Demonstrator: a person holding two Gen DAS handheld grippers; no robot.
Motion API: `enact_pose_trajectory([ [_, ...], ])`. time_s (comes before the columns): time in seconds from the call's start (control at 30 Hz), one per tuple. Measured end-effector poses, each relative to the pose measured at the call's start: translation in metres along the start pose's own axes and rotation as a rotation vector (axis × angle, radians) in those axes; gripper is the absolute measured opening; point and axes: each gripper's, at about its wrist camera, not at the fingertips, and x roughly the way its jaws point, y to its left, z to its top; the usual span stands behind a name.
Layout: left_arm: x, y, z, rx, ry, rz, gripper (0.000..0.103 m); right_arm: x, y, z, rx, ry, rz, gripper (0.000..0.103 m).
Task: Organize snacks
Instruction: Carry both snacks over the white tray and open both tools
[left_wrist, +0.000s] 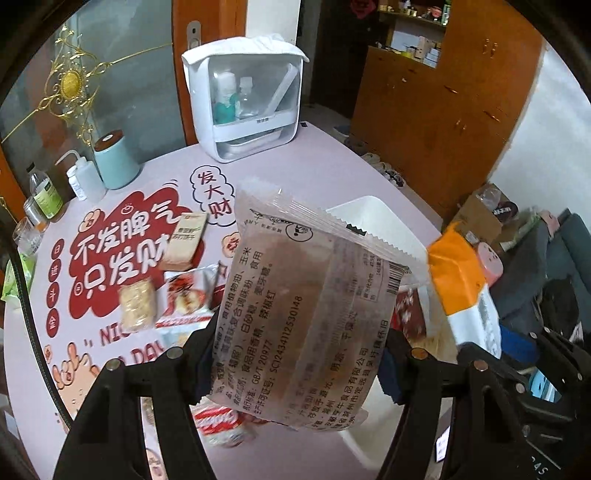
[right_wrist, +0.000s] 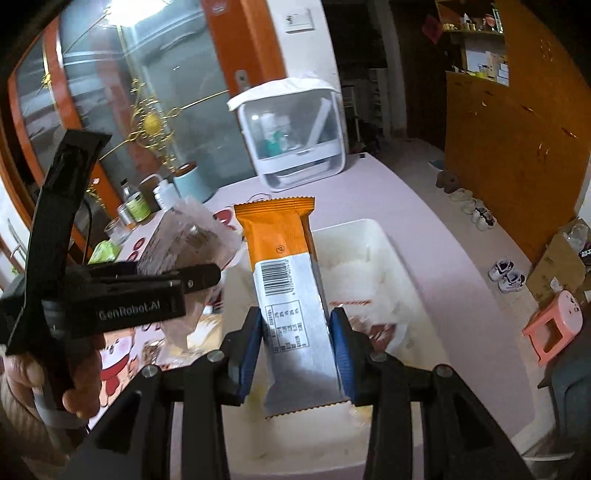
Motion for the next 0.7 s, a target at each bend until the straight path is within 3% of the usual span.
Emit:
enact_pose_trajectory([
  [0.47,0.079,-0.029,0.036,-0.037,0.075,0.070,0.071,0.069,-0.044,0.051,0.064,0.051,-0.051,0.042],
  [0.7,0.100,-0.030,0.036,-0.023,0.115,0.103,0.083,0.095,-0.056,0.052,0.122,0.106,-0.021,0.048],
])
